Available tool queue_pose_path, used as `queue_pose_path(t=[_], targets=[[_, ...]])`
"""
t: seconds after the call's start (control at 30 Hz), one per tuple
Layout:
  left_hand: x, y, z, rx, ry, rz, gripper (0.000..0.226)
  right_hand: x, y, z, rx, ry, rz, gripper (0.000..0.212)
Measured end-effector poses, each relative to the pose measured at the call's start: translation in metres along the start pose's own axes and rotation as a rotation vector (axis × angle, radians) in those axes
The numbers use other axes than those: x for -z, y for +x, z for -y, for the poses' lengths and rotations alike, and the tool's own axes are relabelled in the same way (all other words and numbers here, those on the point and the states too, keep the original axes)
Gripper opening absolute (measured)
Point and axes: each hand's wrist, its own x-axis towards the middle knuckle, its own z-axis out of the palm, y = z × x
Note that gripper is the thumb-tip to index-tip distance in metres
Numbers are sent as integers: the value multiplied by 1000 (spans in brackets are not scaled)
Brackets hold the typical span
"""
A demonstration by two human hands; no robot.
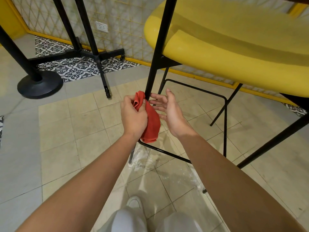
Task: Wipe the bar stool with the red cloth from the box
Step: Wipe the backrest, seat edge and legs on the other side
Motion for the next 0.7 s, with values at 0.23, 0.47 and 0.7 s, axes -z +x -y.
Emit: queue_pose_path(t=[0.23, 0.47, 0.7], targets=[[-11, -8, -8, -101, 3, -87, 12, 1, 0, 2, 2, -3, 2, 55], [-8, 6, 2, 94, 15, -30, 7, 1, -2, 4, 7, -47, 30, 56], [13, 15, -1, 252, 41, 248, 15, 3, -1, 2, 46, -99, 15, 55]])
